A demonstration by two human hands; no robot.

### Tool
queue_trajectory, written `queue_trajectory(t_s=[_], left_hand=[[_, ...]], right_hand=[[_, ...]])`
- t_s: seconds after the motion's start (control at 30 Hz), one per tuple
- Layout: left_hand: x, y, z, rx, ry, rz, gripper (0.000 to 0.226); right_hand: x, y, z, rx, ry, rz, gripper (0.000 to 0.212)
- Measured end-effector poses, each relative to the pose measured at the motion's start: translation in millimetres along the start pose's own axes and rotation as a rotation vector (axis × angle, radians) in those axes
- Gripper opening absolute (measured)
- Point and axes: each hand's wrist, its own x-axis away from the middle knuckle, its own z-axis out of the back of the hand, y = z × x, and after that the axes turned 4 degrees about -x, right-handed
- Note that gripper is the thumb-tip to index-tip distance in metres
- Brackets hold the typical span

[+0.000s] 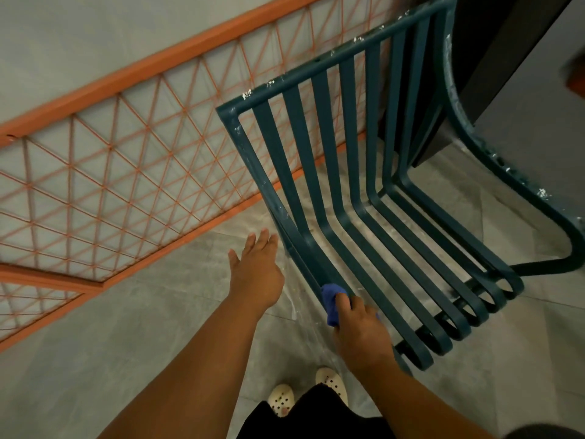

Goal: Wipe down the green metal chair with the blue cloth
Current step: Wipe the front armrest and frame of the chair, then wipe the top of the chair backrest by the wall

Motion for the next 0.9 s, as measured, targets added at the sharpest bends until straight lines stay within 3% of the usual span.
queue_trajectory(t_s=[0.2, 0.33, 0.47, 0.7, 0.8, 0.9], left_hand=[[7, 2, 8, -0.002, -0.045, -0.044, 0.070], [6, -4, 11, 0.027, -0.047, -0.073, 0.067], [-2, -12, 11, 0.164, 0.014, -0.072, 0.062], [-36, -27, 23, 0.351, 0.179, -0.108, 0.055], [-55, -33, 29, 0.344, 0.182, -0.102, 0.056], [-67, -36, 36, 0.326, 0.182, -0.083, 0.056]], right_hand=[[-14, -6, 14, 0.031, -0.098, 0.003, 0.028], [-30, -1, 33, -0.184, -0.071, -0.085, 0.014], [-49, -22, 43, -0.427, 0.047, 0.038, 0.011], [-122, -98, 58, -0.706, 0.270, 0.159, 0.038], [-148, -107, 47, -0.587, 0.323, 0.177, 0.052], [-158, -108, 29, -0.328, 0.259, 0.304, 0.066]])
